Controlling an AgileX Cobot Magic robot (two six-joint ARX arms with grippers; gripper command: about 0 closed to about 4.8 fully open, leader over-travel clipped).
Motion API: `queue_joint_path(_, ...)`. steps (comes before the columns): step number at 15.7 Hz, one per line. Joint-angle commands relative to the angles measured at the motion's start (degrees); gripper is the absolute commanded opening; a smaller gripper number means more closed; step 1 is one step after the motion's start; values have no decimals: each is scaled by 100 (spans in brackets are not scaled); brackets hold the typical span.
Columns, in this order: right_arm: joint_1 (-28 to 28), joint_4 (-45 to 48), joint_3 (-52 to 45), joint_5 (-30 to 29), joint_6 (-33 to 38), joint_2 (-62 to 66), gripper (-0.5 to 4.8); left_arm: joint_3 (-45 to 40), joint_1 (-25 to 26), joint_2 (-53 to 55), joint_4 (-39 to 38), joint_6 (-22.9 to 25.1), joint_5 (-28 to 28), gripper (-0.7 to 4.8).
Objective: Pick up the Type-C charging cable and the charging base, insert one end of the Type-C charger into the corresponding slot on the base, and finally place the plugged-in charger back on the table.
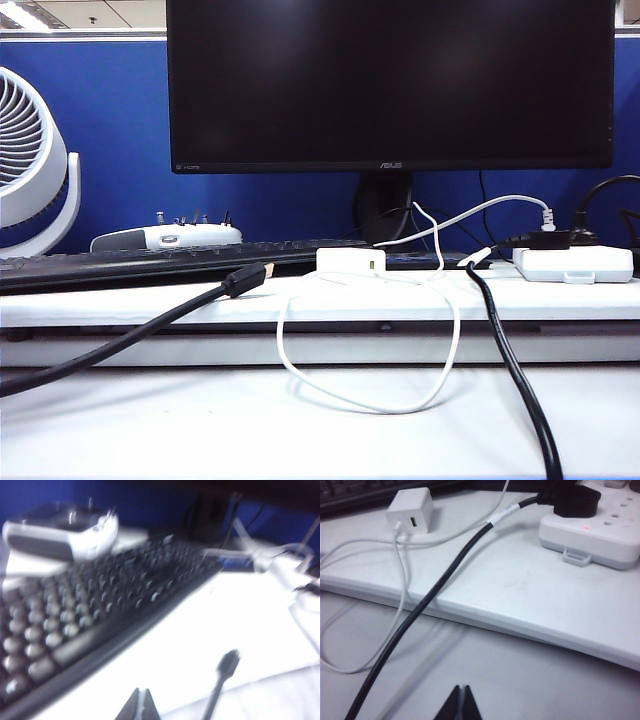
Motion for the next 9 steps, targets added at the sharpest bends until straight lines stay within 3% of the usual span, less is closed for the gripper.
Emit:
queue_joint_path(1, 4, 44, -33, 195, 24, -9, -1, -385, -2, 0, 306, 245, -317, -5)
queue_joint_path(3, 4, 48, -33, 160, 22, -11, -1, -905, -2, 0, 752, 356, -321, -5)
queue_joint_path(9, 2, 48, -33, 160, 22, -9, -1, -1167, 15, -293, 905, 365, -323, -5)
